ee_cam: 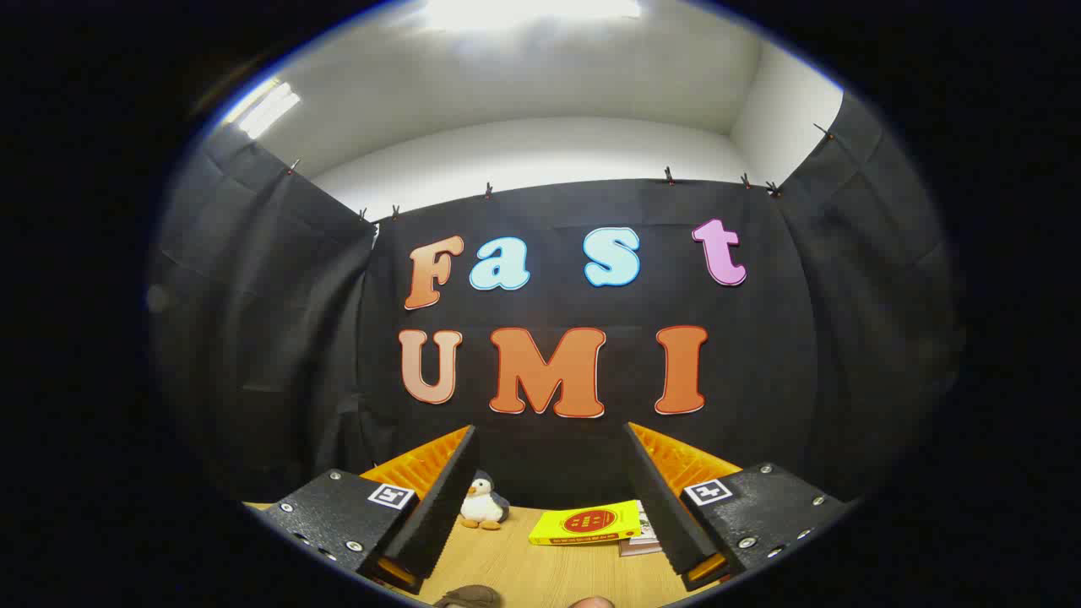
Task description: Open the storage box then place both shoes into the box .Put the left shoe in first, then the right shoe, with the right side of both shoes facing outward in a uniform manner.
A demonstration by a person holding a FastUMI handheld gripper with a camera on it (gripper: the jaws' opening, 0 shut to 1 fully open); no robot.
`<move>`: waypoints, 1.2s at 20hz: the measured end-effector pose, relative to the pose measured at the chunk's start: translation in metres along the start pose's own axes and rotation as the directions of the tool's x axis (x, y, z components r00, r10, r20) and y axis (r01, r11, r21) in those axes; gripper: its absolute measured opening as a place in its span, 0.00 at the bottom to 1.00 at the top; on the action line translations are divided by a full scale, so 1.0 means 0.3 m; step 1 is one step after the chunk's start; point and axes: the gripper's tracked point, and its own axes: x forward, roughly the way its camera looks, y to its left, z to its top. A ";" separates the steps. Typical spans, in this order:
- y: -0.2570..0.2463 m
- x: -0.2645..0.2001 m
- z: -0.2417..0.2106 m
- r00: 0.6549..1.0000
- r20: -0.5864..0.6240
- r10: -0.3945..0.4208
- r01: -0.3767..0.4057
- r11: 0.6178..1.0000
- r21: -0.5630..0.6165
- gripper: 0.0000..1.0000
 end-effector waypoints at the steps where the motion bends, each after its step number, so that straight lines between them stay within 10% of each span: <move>1: -0.003 0.003 0.001 1.000 0.000 -0.004 0.004 1.000 -0.001 1.00; 24: 0.087 0.018 -0.074 0.998 -0.063 0.026 -0.024 0.999 0.025 1.00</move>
